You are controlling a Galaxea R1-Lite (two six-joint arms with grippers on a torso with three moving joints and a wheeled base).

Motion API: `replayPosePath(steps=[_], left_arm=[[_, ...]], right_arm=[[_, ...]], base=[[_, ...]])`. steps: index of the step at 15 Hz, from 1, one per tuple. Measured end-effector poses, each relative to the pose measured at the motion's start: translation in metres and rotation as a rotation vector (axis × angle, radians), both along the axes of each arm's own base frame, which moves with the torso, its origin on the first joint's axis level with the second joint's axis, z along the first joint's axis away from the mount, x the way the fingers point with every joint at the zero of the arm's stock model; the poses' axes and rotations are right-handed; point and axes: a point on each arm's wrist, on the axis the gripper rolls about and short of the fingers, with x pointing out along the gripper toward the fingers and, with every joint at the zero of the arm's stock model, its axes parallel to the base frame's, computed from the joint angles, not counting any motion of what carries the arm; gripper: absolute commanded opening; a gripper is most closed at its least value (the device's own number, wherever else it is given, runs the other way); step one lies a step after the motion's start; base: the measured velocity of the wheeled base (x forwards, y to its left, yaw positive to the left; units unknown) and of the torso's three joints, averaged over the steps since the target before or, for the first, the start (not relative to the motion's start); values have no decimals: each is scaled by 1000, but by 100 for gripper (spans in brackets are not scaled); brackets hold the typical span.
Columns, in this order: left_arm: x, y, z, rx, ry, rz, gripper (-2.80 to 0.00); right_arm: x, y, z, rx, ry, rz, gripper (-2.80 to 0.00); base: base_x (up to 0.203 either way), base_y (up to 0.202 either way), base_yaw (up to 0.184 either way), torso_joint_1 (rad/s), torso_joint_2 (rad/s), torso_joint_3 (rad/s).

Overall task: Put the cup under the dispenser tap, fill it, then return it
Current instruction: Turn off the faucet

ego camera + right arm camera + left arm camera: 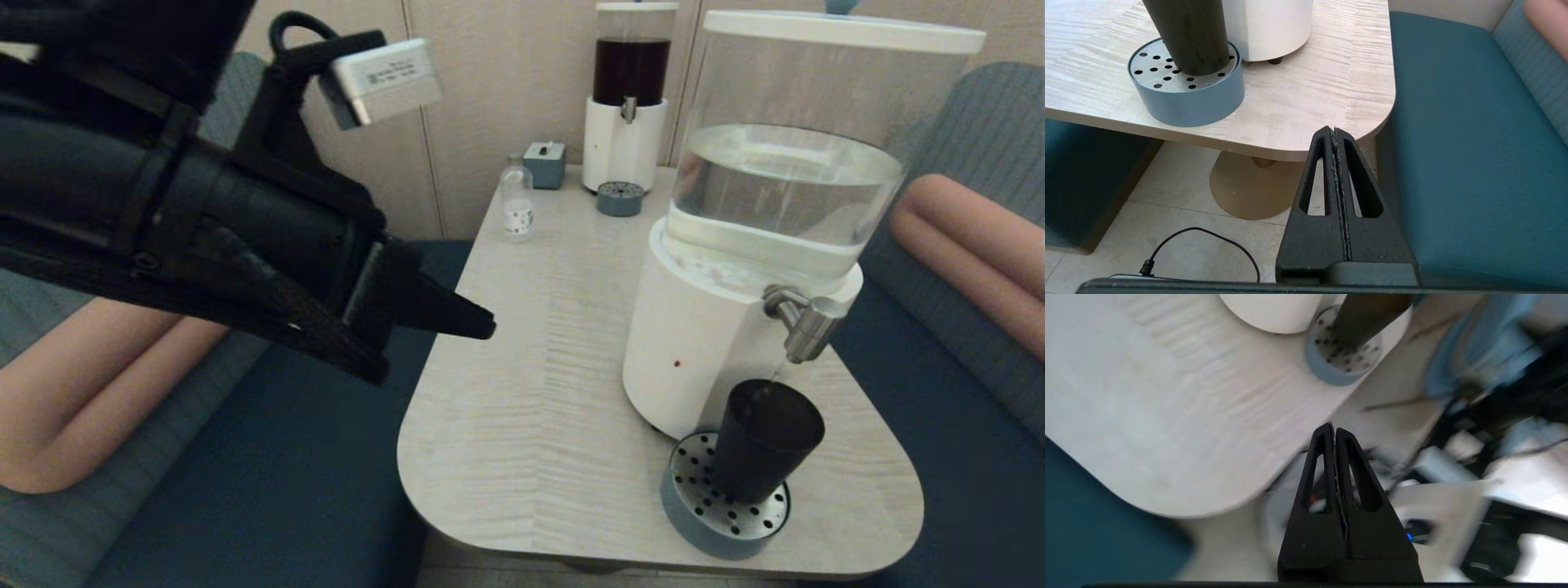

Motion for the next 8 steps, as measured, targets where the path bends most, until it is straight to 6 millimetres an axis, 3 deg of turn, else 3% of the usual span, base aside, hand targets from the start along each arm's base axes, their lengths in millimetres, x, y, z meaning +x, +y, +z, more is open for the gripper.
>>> replayPosePath(steps=[4, 8], left_arm=[[11, -44, -1, -57, -106, -71, -280], [7, -90, -10, -113, -141, -158, -280]], right_arm=[[0, 0, 0, 0, 0, 0, -280], [0, 0, 0, 0, 0, 0, -280]], base=[[0, 0, 0, 0, 0, 0], [0, 0, 0, 0, 0, 0]])
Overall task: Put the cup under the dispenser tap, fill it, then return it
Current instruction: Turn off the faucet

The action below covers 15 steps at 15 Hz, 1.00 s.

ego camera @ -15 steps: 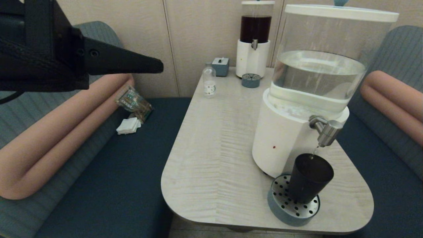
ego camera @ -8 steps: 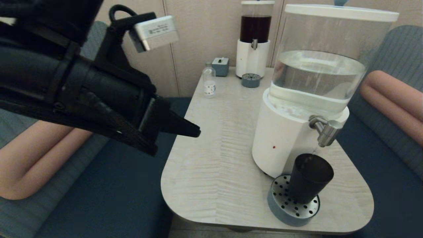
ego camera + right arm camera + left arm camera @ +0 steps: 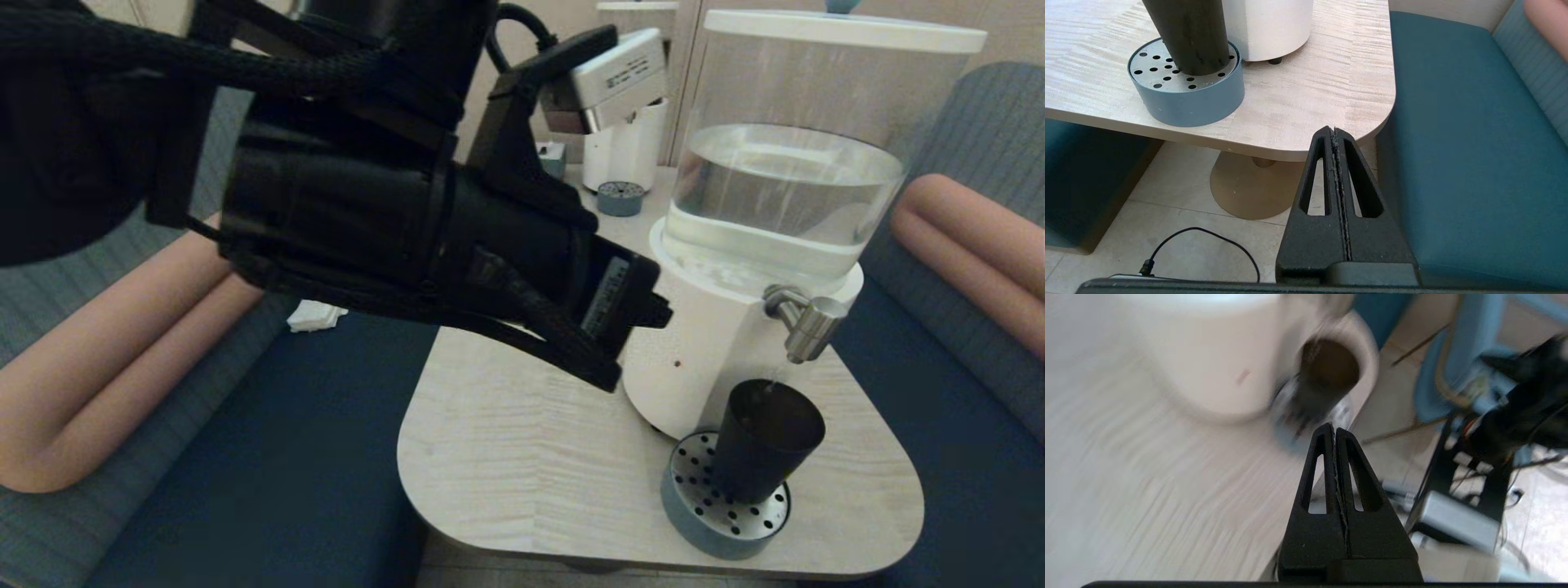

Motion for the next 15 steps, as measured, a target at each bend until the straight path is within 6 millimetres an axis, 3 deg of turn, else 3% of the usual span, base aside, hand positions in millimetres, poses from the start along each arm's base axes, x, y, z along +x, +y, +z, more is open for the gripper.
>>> replayPosePath(steps=[4, 15], left_arm=[[0, -30, -12, -15, -13, -25, -280], [32, -66, -21, -14, -76, 65, -280]], right_arm=[[0, 0, 0, 0, 0, 0, -280], [0, 0, 0, 0, 0, 0, -280]], base=[[0, 0, 0, 0, 0, 0], [0, 0, 0, 0, 0, 0]])
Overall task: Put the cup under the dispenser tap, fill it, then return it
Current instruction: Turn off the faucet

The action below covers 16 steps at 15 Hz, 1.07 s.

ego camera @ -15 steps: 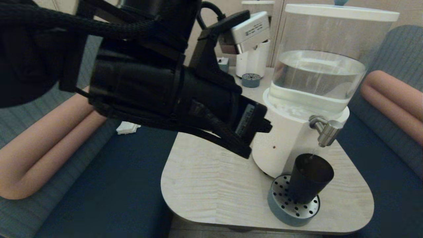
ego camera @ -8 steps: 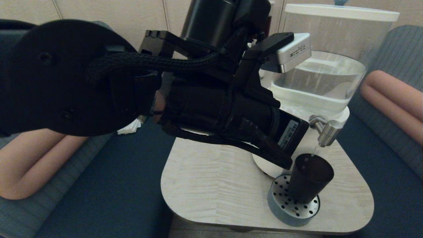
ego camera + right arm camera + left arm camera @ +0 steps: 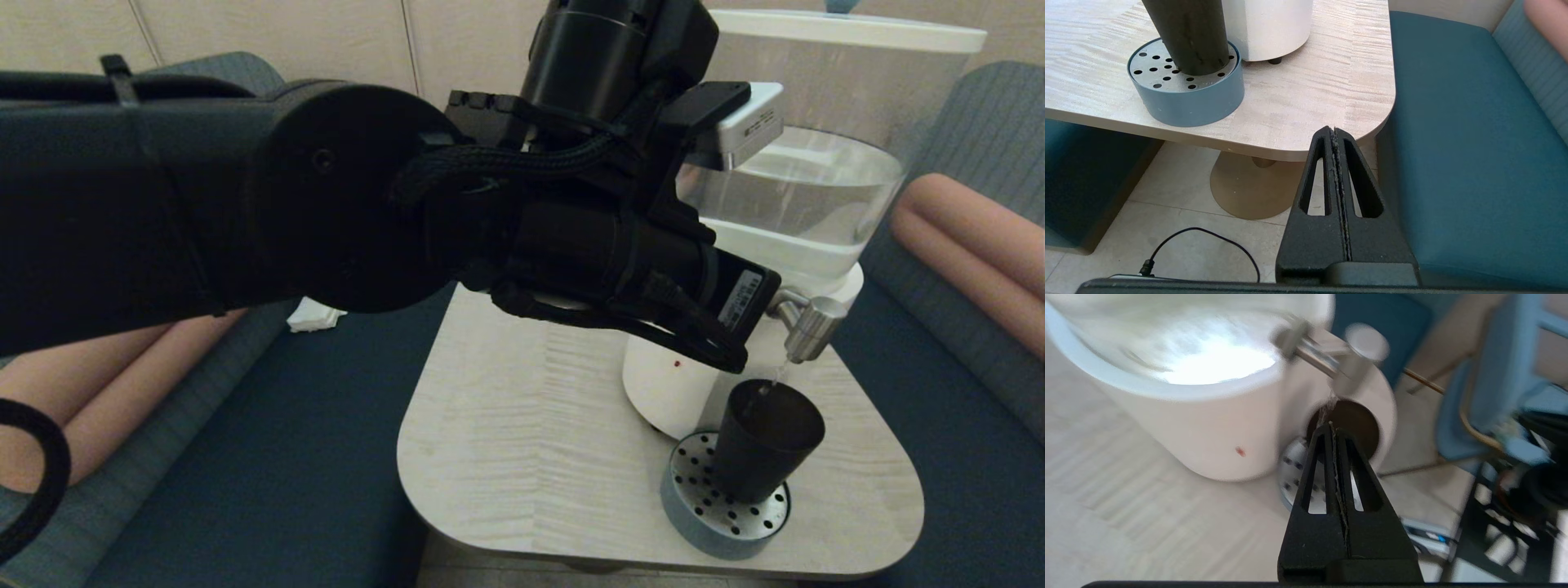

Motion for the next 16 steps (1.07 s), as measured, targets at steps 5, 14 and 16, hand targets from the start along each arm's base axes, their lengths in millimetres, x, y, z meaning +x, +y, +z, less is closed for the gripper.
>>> replayPosePath(steps=[5, 14, 16], left_arm=[[14, -10, -12, 7, -10, 15, -280], [22, -25, -23, -28, -34, 3, -280], [23, -29, -25, -43, -44, -2, -280]], right_arm=[[0, 0, 0, 0, 0, 0, -280], [0, 0, 0, 0, 0, 0, -280], [0, 0, 0, 0, 0, 0, -280]], base=[[0, 0, 0, 0, 0, 0], [0, 0, 0, 0, 0, 0], [0, 0, 0, 0, 0, 0]])
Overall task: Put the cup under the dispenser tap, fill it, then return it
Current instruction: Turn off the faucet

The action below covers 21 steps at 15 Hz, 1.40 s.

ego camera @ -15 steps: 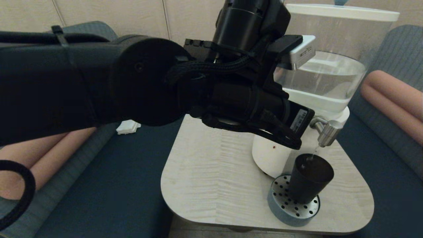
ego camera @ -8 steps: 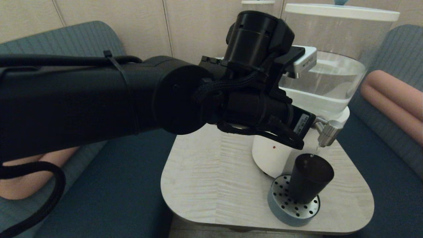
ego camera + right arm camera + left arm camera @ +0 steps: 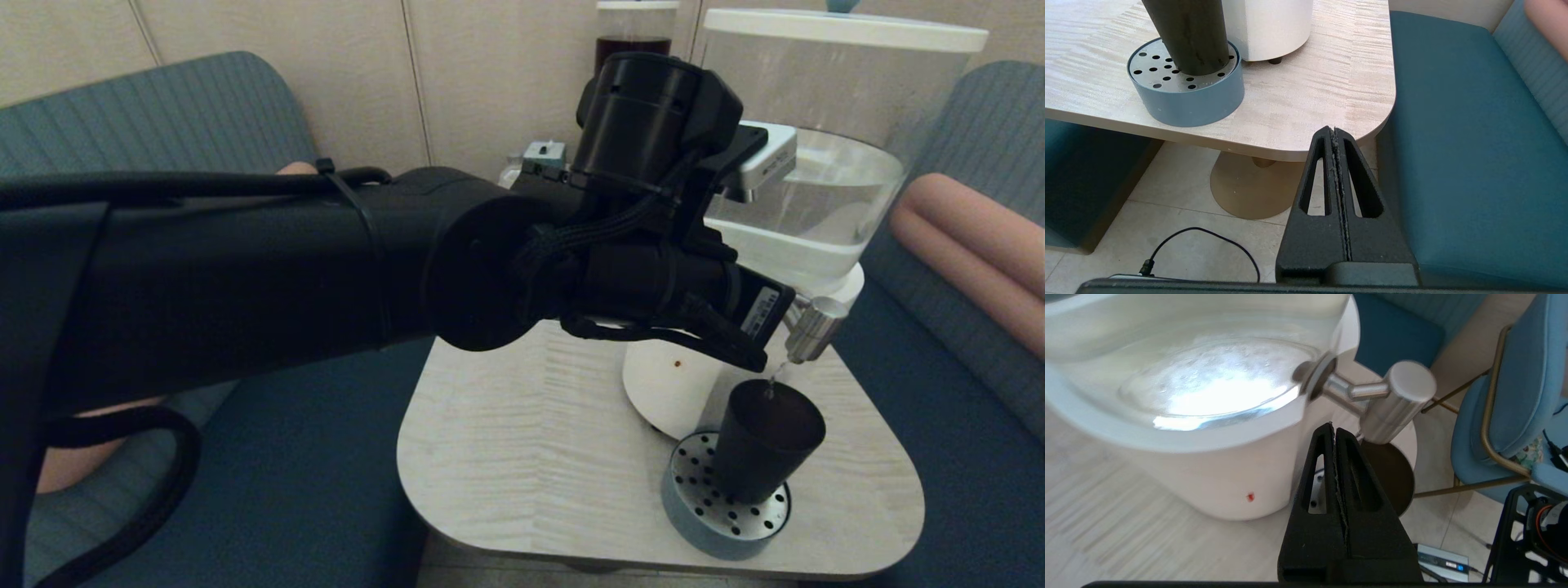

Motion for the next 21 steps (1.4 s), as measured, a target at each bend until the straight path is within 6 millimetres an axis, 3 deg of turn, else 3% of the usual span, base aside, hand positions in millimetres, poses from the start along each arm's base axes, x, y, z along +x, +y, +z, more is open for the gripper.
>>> replayPosePath(steps=[21], left_arm=[[2, -18, -9, -52, -33, -32, -280]], right_arm=[[0, 0, 0, 0, 0, 0, -280]], base=[[0, 0, 0, 0, 0, 0]])
